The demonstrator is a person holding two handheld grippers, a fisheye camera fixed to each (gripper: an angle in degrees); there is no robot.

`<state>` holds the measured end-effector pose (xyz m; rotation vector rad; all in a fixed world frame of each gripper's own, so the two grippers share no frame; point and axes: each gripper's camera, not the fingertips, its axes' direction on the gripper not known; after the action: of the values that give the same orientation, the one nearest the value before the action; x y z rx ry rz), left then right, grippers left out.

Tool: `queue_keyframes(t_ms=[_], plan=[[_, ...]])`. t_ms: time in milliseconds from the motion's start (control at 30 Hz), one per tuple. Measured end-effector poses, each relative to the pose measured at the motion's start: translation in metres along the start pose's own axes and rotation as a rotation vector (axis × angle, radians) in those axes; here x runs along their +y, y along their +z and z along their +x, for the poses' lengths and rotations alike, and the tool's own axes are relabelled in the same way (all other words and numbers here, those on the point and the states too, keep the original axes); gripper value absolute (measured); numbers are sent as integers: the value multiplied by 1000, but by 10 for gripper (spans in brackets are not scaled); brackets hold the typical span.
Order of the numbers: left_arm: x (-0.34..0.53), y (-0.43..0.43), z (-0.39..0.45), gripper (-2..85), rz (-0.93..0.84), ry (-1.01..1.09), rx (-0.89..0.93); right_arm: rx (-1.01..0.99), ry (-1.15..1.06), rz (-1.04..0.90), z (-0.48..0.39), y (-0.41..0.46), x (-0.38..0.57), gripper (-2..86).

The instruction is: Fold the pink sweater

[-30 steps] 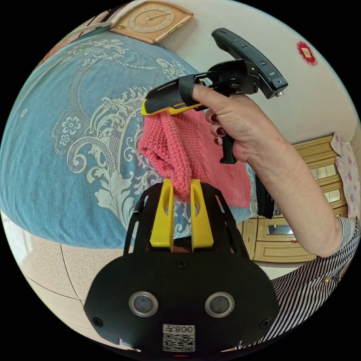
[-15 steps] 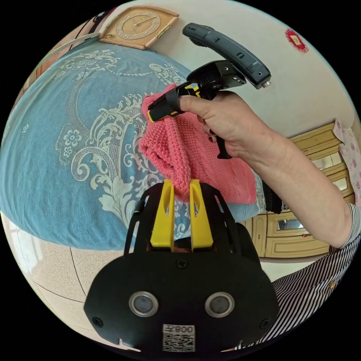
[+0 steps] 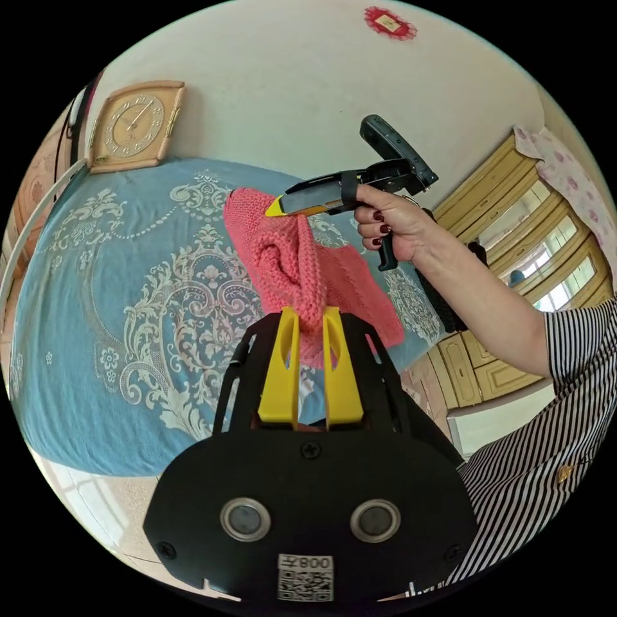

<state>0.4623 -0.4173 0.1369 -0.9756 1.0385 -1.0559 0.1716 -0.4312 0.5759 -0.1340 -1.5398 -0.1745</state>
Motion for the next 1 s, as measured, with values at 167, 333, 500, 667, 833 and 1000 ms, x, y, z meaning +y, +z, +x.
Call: queue_keyframes(t_ms=[167,333,500,667,833,1000], plan=[[-20,33,65,67,-15,168,25,-88,72,93,58,-85,59,61],[-33,81,125,66,-72,284,61,-76,118,130,114,-152,120,61],[-39,141,183,64,-168,391,78,-74,177,144,164,-189,174,61],[-41,188,228,64,-240,463,76,-125,208,179,205,-218,219,61],[-45,241,258,65,-329,483,80,-138,312,160,259,-229,266,62],[-47,300,280,67,-442,469,20,-313,476,224,316,-228,316,45]])
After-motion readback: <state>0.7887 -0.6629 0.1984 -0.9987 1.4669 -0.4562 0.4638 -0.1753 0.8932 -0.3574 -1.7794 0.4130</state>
